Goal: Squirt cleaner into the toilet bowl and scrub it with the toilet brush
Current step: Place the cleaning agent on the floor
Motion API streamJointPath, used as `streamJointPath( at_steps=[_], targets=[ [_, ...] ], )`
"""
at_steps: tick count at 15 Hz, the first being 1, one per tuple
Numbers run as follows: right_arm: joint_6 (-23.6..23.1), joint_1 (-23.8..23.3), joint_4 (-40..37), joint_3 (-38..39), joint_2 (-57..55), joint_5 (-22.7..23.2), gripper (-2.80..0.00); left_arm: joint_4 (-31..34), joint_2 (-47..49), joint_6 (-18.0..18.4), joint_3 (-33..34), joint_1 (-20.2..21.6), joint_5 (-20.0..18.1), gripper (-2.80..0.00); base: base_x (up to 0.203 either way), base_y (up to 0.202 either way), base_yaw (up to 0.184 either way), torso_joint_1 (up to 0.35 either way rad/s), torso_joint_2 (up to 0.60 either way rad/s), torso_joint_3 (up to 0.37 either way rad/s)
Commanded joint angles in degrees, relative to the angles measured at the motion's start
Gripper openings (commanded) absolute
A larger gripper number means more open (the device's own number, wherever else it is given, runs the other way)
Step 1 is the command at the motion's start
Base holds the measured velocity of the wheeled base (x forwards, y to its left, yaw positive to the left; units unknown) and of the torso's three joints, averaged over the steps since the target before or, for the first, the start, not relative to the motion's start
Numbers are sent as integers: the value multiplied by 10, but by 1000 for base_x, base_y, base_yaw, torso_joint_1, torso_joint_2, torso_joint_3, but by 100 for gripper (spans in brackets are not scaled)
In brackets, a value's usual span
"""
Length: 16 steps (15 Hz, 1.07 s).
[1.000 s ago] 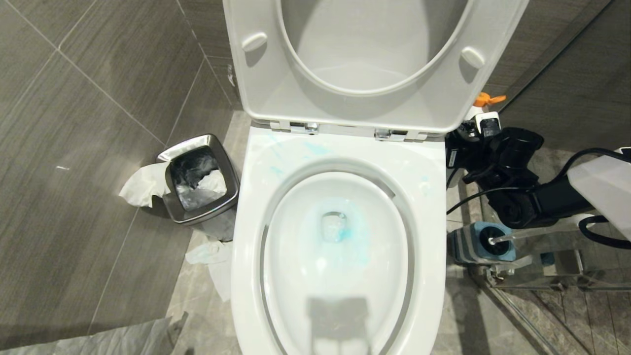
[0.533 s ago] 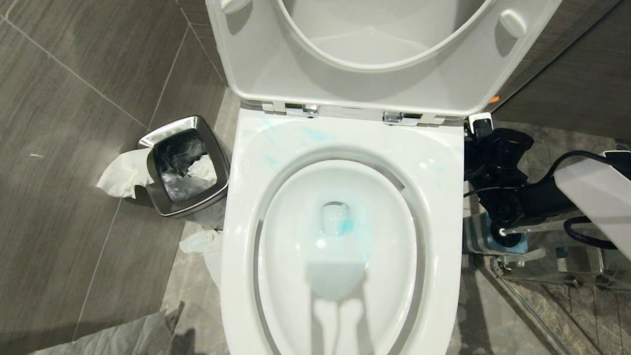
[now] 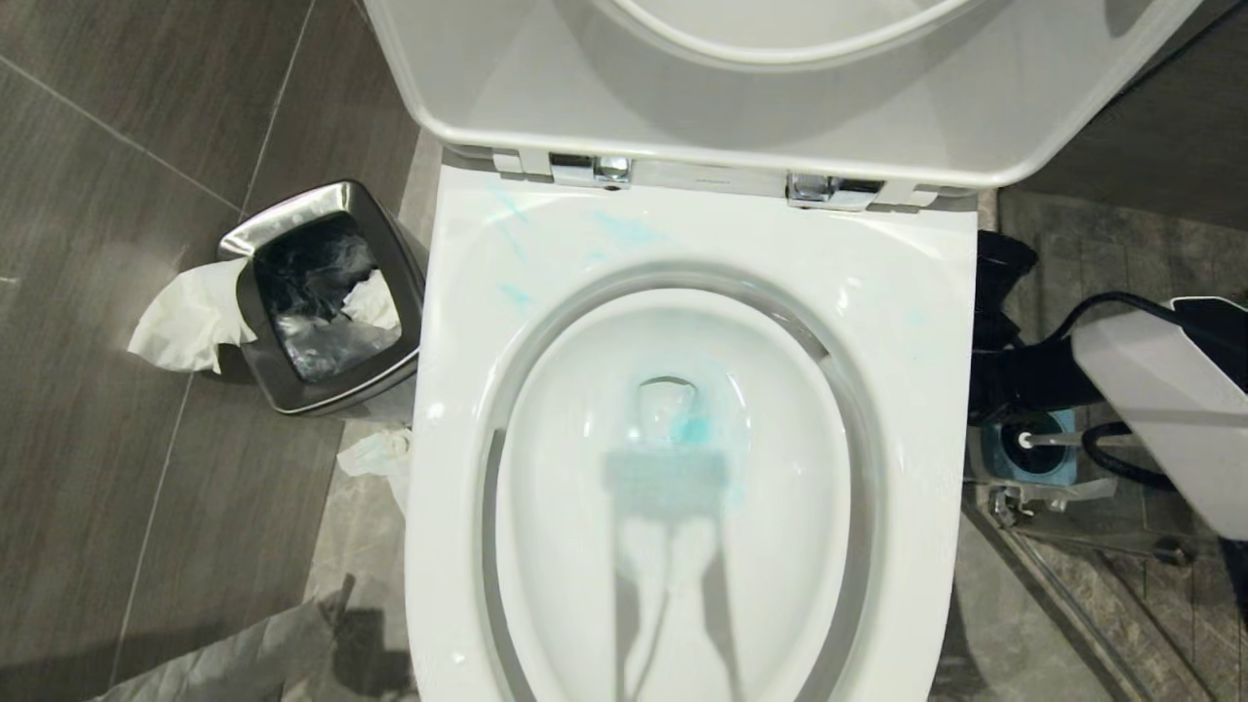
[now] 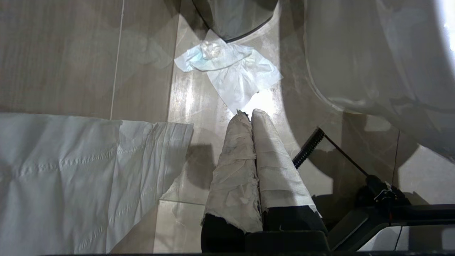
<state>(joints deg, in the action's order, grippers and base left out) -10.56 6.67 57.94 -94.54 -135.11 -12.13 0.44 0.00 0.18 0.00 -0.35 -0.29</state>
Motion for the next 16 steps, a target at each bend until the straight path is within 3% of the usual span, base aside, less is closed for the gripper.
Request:
streamJointPath(
  at_steps=[1, 7, 11, 16],
  targets=[
    [-4, 2, 3, -34, -4, -2, -280, 0, 1, 0, 1, 0, -1, -280, 0, 0, 0, 2, 7, -119],
    [-6, 6, 3, -76, -13, -2, -280, 0, 1, 1, 1, 0, -1, -280, 0, 0, 0, 0, 2, -16],
    [-6, 13, 3, -142, -56, -8, -280, 0, 1, 0, 1, 0, 0, -280, 0, 0, 0, 0, 0, 0],
    [-6, 20, 6, -140, -61, -16, -280, 0, 1, 0, 1, 0, -1, -280, 0, 0, 0, 0, 0, 0]
  ],
)
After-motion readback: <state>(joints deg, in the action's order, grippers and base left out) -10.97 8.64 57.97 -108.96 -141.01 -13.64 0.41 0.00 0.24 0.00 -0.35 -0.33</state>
